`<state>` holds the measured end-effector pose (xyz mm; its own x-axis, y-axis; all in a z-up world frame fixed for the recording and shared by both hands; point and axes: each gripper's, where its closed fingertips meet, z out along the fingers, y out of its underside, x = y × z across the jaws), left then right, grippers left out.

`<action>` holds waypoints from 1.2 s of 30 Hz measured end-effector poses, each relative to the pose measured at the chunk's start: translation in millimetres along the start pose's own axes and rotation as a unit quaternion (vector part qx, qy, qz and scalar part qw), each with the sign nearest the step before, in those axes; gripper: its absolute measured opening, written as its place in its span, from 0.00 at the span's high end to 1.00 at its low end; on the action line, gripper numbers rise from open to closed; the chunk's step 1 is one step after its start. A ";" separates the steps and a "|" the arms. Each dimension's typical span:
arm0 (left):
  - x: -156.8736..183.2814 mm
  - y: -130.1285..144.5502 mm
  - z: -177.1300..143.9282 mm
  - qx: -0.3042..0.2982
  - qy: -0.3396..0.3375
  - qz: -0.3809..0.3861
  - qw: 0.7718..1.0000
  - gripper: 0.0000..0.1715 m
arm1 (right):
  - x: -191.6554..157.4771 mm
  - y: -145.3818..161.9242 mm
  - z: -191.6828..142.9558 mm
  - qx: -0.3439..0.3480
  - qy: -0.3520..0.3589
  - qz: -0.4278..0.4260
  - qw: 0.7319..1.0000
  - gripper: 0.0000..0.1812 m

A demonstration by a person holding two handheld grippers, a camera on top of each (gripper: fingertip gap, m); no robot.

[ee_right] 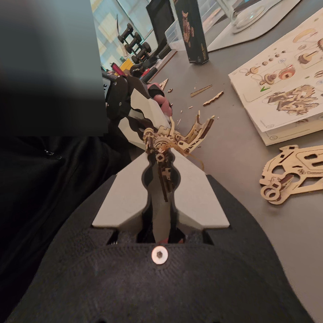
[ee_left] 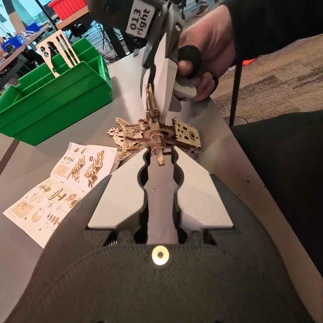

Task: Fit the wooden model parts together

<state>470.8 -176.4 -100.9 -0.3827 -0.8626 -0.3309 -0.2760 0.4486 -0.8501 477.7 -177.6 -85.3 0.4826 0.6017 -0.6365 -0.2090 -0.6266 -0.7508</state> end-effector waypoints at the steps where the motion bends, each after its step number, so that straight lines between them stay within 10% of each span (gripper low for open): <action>1: 0.4 0.7 0.4 -0.002 0.000 0.006 1.000 0.88 | 0.6 0.1 0.0 -0.004 -0.003 0.004 1.000 0.95; 36: -2.0 22.1 17.0 -0.051 0.054 -0.079 0.994 0.77 | 17.0 9.9 -6.9 -0.038 0.090 -0.045 0.994 0.81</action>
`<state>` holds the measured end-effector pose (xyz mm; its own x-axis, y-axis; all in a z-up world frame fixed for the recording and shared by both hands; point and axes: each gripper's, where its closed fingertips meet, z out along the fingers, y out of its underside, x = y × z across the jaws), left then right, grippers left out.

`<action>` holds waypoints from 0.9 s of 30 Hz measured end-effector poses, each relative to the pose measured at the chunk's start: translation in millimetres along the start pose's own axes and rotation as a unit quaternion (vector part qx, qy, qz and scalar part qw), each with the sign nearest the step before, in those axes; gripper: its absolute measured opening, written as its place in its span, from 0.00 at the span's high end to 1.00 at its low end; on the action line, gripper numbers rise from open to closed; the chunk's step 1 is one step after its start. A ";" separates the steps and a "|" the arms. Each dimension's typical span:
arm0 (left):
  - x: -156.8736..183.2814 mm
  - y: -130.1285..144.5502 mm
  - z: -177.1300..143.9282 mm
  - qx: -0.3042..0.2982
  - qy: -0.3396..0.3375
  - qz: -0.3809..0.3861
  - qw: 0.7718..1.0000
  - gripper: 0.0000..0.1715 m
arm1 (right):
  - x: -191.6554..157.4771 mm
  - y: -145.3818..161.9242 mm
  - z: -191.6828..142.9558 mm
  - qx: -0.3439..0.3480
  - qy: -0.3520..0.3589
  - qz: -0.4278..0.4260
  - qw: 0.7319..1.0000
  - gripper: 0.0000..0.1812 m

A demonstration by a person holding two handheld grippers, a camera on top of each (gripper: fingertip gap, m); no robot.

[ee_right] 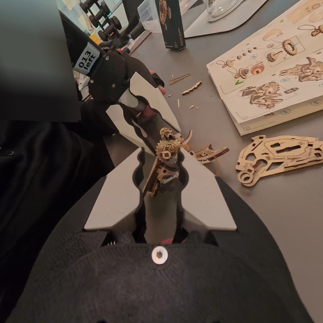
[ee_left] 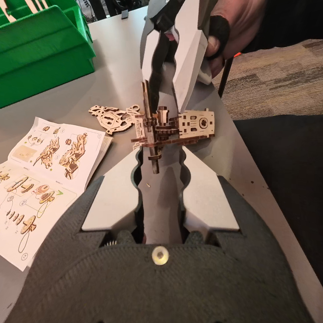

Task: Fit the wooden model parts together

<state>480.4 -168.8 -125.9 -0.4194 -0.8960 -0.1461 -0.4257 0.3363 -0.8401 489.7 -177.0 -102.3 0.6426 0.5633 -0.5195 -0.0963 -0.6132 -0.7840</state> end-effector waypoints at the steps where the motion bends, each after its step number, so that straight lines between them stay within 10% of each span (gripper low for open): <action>1: 0.0 0.7 0.9 -0.003 0.004 -0.004 1.000 0.77 | 0.5 0.2 -0.4 -0.001 0.003 -0.001 1.000 0.81; 27: -1.4 -9.5 19.6 -0.005 0.056 -0.036 0.998 0.83 | 19.9 12.7 -4.4 -0.032 0.084 -0.027 0.996 0.84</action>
<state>500.8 -176.4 -128.0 -0.4750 -0.8796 -0.0261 -0.4650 0.2761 -0.8412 504.6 -176.0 -121.2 0.7638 0.4997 -0.4086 -0.0132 -0.6208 -0.7839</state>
